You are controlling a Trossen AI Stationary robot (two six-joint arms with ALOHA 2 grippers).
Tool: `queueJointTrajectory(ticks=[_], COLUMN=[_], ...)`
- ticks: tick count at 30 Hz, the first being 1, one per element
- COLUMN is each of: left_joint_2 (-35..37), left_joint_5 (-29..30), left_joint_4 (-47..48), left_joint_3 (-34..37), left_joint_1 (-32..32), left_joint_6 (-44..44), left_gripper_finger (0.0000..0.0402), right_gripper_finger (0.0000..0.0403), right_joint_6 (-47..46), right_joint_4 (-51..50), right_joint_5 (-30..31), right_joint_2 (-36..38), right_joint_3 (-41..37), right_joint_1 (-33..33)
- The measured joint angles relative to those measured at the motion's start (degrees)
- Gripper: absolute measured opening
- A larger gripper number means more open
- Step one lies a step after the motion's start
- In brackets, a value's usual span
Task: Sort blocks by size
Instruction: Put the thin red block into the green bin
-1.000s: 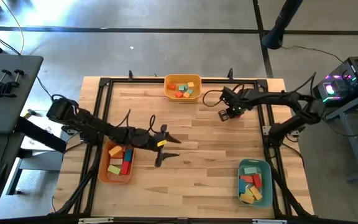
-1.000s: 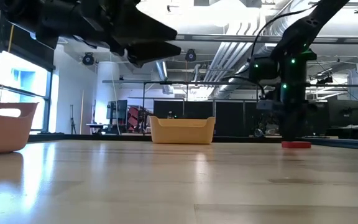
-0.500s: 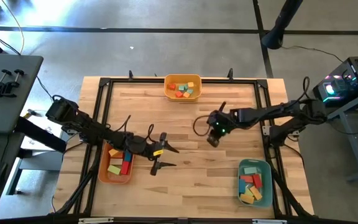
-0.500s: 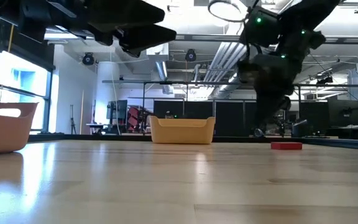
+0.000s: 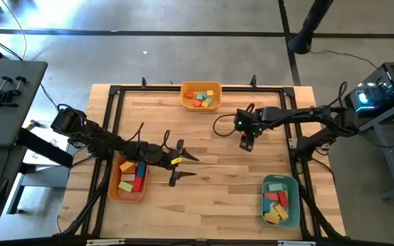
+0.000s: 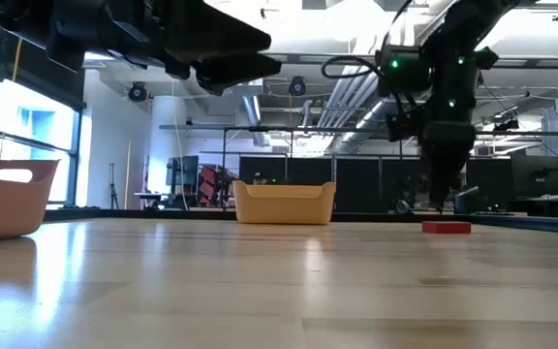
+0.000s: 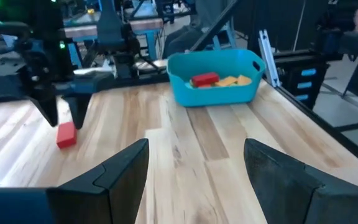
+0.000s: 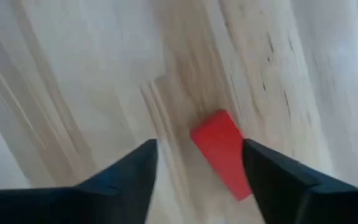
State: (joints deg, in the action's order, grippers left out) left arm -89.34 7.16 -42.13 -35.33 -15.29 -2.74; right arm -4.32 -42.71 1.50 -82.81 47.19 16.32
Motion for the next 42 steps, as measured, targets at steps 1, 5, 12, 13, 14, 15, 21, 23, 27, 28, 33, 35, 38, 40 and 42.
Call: queueJointTrajectory(ticks=[1,5,12,13,14,15,21,23,27,28,33,35,38,40,42], left_joint_2=[0.0,0.0,0.0,0.0,0.0,0.0,0.0,0.0,0.0,0.0,0.0,0.0,0.0,0.0,0.0], left_joint_5=[0.0,-0.07,-0.14,-0.14,-0.14,-0.14,-0.14,-0.14,-0.14,-0.14,-0.11,-0.11,-0.11,-0.1,-0.11], left_joint_4=[0.52,2.24,3.59,3.61,3.62,3.67,3.82,3.82,3.83,3.83,3.79,3.79,3.79,3.66,3.66], left_joint_3=[0.0,0.0,0.0,0.0,0.0,0.0,0.0,0.0,0.0,0.0,0.0,0.0,0.0,0.0,0.0], left_joint_1=[-0.01,-0.32,-0.63,-0.63,-0.63,-0.63,-0.65,-0.68,-0.68,-0.7,-0.7,-0.7,-0.72,-0.85,-0.85], left_joint_6=[0.07,0.11,0.11,0.12,0.13,0.12,0.11,0.25,0.59,0.59,0.5,0.17,0.15,0.15,0.11], left_gripper_finger=[0.025,0.025,0.025,0.025,0.025,0.025,0.025,0.025,0.025,0.025,0.025,0.025,0.025,0.025,0.025], right_gripper_finger=[0.0236,0.027,0.026,0.0258,0.0256,0.0255,0.0243,0.0235,0.0208,0.0199,0.0146,0.0128,0.0127,0.0127,0.0127], right_joint_6=[3.36,12.83,22.26,22.56,22.74,22.82,22.39,21.91,17.52,15.78,6.35,1.96,-7.25,-13.73,-18.99], right_joint_4=[0.57,3.24,5.98,6.02,6.0,5.97,7.2,8.25,10.58,11.15,14.61,16.03,16.69,16.96,17.27], right_joint_5=[-0.02,2.64,6.06,5.58,4.84,4.06,1.33,1.3,0.74,0.59,-0.84,-2.46,-4.44,-5.8,-6.35], right_joint_2=[-0.02,-0.04,-0.04,-0.04,-0.04,-0.04,-0.06,-0.06,0.05,0.07,0.04,-0.15,-0.13,-0.15,-0.15], right_joint_3=[-0.4,-1.45,-3.99,-4.33,-4.68,-5.04,-7.85,-9.2,-11.01,-11.23,-11.12,-10.9,-10.88,-9.82,-7.63], right_joint_1=[0.54,2.11,2.79,2.79,2.83,2.98,3.97,3.97,3.74,3.42,0.66,-0.91,-3.71,-7.3,-11.65])
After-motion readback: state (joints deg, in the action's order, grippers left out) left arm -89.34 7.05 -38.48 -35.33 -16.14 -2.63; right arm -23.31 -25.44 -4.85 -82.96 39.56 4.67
